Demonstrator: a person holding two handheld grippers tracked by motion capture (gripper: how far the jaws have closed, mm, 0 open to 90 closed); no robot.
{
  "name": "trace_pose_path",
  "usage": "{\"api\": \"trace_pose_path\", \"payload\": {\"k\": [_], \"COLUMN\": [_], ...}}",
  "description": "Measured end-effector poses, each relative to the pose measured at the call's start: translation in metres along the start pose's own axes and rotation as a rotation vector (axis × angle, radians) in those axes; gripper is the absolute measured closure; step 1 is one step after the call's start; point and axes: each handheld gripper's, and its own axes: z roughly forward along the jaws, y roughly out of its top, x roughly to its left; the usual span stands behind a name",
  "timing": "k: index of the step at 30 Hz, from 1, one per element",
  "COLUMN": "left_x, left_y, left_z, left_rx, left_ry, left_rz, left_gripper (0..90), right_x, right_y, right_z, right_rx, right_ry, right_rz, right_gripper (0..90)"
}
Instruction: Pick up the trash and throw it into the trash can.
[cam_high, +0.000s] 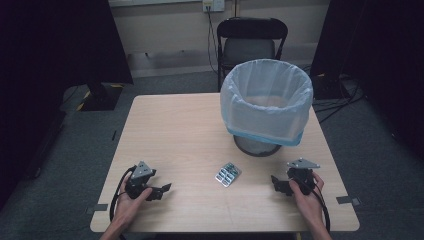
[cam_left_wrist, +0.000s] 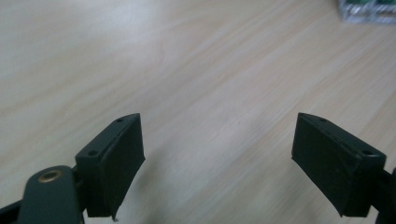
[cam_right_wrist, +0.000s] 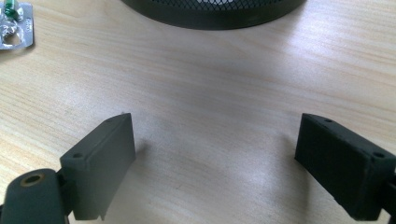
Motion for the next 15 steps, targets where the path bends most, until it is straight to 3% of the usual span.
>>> {"api": "trace_pose_path", "payload": {"k": [3, 7, 9, 11, 13, 15], "left_x": [-0.004, -0.015, -0.021, -0.026, -0.031, -0.037], "left_y": [0.017, 0.038, 0.047, 0.054, 0.062, 0.071], "left_z": [0.002, 0.011, 0.015, 0.021, 0.028, 0.034], "left_rx": [-0.041, -0.061, -0.077, -0.1, -0.096, -0.093], "left_ry": [-0.03, -0.065, -0.099, -0.104, -0.134, -0.141], "left_rz": [-0.014, 0.016, 0.008, 0.009, 0.001, 0.023], "left_gripper": [16.7, 16.5, 16.5, 16.6, 16.9, 16.9], "right_x": [0.0, 0.0, 0.0, 0.0, 0.0, 0.0], "right_y": [0.0, 0.0, 0.0, 0.0, 0.0, 0.0], "right_z": [0.0, 0.0, 0.0, 0.0, 0.0, 0.0], "right_rx": [0.0, -0.001, 0.0, 0.0, 0.0, 0.0], "right_ry": [-0.001, -0.001, 0.0, 0.0, 0.0, 0.0], "right_rz": [0.001, 0.001, 0.001, 0.0, 0.001, 0.001], "right_gripper": [11.1, 11.1, 11.1, 11.1, 11.2, 11.2]}}
